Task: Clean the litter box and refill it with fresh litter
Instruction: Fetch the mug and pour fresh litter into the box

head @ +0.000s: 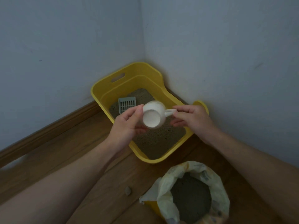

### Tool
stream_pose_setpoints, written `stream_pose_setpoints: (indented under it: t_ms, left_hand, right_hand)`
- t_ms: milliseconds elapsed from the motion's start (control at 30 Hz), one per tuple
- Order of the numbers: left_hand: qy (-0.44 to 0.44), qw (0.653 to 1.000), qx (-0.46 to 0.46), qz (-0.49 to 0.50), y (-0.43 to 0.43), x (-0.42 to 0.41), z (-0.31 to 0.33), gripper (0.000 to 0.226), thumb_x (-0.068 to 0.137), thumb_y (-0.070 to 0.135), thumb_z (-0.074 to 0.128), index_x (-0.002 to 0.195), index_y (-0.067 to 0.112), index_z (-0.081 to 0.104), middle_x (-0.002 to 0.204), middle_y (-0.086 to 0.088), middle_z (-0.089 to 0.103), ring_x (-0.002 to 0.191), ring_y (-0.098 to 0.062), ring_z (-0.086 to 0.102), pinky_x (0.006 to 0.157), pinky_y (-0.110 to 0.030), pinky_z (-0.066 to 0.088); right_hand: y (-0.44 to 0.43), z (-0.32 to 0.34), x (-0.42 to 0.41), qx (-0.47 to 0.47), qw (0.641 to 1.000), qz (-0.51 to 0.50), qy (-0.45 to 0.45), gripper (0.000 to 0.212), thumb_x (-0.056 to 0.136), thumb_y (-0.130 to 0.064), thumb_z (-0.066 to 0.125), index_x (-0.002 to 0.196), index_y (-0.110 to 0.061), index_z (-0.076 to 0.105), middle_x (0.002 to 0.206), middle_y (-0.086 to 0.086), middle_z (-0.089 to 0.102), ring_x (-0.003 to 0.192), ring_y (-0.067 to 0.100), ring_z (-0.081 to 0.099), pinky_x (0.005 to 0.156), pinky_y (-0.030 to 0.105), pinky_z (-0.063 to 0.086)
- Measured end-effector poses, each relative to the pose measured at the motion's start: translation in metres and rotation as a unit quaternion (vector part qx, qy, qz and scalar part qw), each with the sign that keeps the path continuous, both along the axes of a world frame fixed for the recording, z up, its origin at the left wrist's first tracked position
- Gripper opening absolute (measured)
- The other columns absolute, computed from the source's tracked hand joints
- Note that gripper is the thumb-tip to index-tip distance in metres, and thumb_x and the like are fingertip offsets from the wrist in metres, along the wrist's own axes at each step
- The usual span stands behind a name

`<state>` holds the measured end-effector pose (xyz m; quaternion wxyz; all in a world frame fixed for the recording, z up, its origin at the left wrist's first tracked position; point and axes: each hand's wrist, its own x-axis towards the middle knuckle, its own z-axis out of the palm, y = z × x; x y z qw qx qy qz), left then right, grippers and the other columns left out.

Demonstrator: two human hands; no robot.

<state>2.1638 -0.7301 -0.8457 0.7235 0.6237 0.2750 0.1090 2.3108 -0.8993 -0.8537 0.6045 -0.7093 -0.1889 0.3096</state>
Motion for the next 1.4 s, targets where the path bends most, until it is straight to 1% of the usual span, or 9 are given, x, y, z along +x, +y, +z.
stream_pose_setpoints:
  t_ms: [100,233,333,467,567,700,900,1200,1400]
  left_hand:
    - [0.011,1.000,0.000,0.022,-0.003,-0.002,0.002,0.045,0.082,0.044,0.065,0.119,0.019,0.063,0.116,-0.016,0.066,0.100,-0.033,0.069,0.070,-0.033,0.057]
    - [0.014,0.998,-0.047,0.036,-0.007,-0.008,0.010,0.033,0.088,0.023,0.070,0.118,0.014,0.057,0.115,-0.016,0.067,0.100,-0.034,0.070,0.071,-0.038,0.058]
    - [-0.002,0.998,-0.063,0.023,-0.009,-0.013,0.017,0.046,0.081,0.010,0.075,0.121,0.013,0.052,0.115,-0.015,0.070,0.099,-0.032,0.071,0.070,-0.040,0.058]
    - [0.001,0.999,-0.025,-0.027,-0.011,-0.019,0.025,0.074,0.063,0.008,0.083,0.131,0.015,0.055,0.120,-0.007,0.069,0.108,-0.026,0.068,0.087,-0.046,0.058]
    - [-0.001,0.999,0.000,-0.043,-0.013,-0.023,0.028,0.076,0.058,0.004,0.088,0.127,0.015,0.060,0.119,-0.005,0.070,0.112,-0.024,0.065,0.091,-0.047,0.056]
    - [-0.021,1.000,0.008,-0.019,-0.016,-0.032,0.035,0.078,0.054,0.007,0.091,0.124,0.017,0.058,0.120,-0.004,0.068,0.112,-0.024,0.065,0.083,-0.039,0.057]
    - [-0.032,0.992,0.111,-0.042,-0.020,-0.037,0.046,0.075,0.053,-0.006,0.088,0.114,0.024,0.054,0.120,0.001,0.063,0.119,-0.016,0.059,0.102,-0.048,0.049]
    - [-0.073,0.980,0.159,-0.093,-0.024,-0.043,0.086,0.072,0.062,-0.013,0.083,0.113,0.025,0.049,0.120,0.002,0.062,0.119,-0.014,0.059,0.086,-0.031,0.056]
    - [-0.062,0.978,0.176,-0.098,-0.027,-0.057,0.194,0.074,0.060,-0.005,0.087,0.101,0.047,0.053,0.112,0.014,0.063,0.117,-0.011,0.059,0.086,-0.039,0.056]
  right_hand:
    - [-0.002,0.005,-0.003,0.024,1.000,-0.008,-0.004,0.037,0.091,-0.003,0.066,0.128,-0.003,0.062,0.093,0.009,0.077,0.080,0.020,0.075,0.069,0.025,0.060]
    - [-0.004,0.012,-0.010,0.037,0.999,-0.013,-0.025,0.041,0.089,0.002,0.068,0.129,-0.002,0.062,0.095,0.008,0.076,0.079,0.018,0.075,0.068,0.023,0.058]
    - [-0.006,0.018,-0.017,0.040,0.998,-0.017,-0.034,0.042,0.087,0.007,0.067,0.127,-0.004,0.063,0.103,0.006,0.074,0.075,0.014,0.074,0.067,0.021,0.058]
    - [-0.011,0.028,-0.025,0.043,0.998,-0.009,-0.052,0.045,0.085,0.011,0.066,0.126,-0.008,0.063,0.112,0.005,0.072,0.080,0.018,0.075,0.068,0.022,0.059]
    - [-0.015,0.033,-0.031,0.059,0.997,-0.007,-0.041,0.039,0.086,0.011,0.065,0.118,-0.010,0.066,0.103,0.006,0.075,0.084,0.019,0.075,0.070,0.025,0.060]
    - [-0.025,0.040,-0.037,0.077,0.997,0.000,-0.020,0.024,0.089,0.005,0.064,0.105,-0.011,0.072,0.096,0.010,0.077,0.091,0.024,0.074,0.075,0.029,0.061]
    - [-0.034,0.052,-0.045,0.064,0.997,0.009,-0.045,0.018,0.089,0.001,0.065,0.102,-0.009,0.072,0.098,0.010,0.077,0.097,0.026,0.073,0.088,0.039,0.059]
    - [-0.049,0.092,-0.054,0.076,0.994,-0.002,-0.077,0.019,0.087,0.004,0.066,0.099,-0.009,0.072,0.094,0.008,0.077,0.094,0.022,0.073,0.084,0.032,0.059]
    - [-0.057,0.195,-0.076,0.084,0.995,-0.039,-0.022,0.023,0.085,0.001,0.069,0.093,-0.019,0.077,0.095,0.011,0.077,0.095,0.028,0.073,0.089,0.043,0.057]
